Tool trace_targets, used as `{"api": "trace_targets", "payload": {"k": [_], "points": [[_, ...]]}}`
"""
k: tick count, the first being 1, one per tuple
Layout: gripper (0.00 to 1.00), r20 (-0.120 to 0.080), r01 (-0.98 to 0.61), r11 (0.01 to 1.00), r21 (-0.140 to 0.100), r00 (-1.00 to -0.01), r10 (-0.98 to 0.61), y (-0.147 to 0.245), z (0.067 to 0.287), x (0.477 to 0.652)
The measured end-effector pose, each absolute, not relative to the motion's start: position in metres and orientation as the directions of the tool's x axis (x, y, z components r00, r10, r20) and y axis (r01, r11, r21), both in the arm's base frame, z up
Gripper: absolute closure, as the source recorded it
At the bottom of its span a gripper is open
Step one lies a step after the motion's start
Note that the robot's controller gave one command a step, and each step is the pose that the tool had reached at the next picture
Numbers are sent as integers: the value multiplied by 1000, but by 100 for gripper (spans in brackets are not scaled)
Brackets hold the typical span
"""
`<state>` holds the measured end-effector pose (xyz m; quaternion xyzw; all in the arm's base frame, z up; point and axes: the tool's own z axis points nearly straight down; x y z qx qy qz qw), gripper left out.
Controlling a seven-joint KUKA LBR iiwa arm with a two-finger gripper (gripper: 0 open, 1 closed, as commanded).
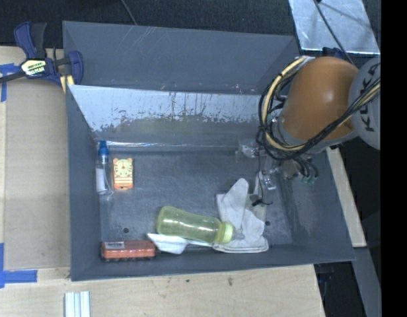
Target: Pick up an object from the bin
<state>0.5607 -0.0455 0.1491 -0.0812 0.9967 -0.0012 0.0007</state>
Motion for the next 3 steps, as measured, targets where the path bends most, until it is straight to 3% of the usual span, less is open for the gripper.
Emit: {"api": "trace_targets", "payload": {"k": [1, 2, 3], "points": [[0, -5, -403, 915, -3, -915, -403, -74, 97, 557], [100, -3, -332, 943, -1, -943, -332, -73, 74, 559], [100, -3, -331, 943, 0, -943, -331, -73, 74, 559]]}}
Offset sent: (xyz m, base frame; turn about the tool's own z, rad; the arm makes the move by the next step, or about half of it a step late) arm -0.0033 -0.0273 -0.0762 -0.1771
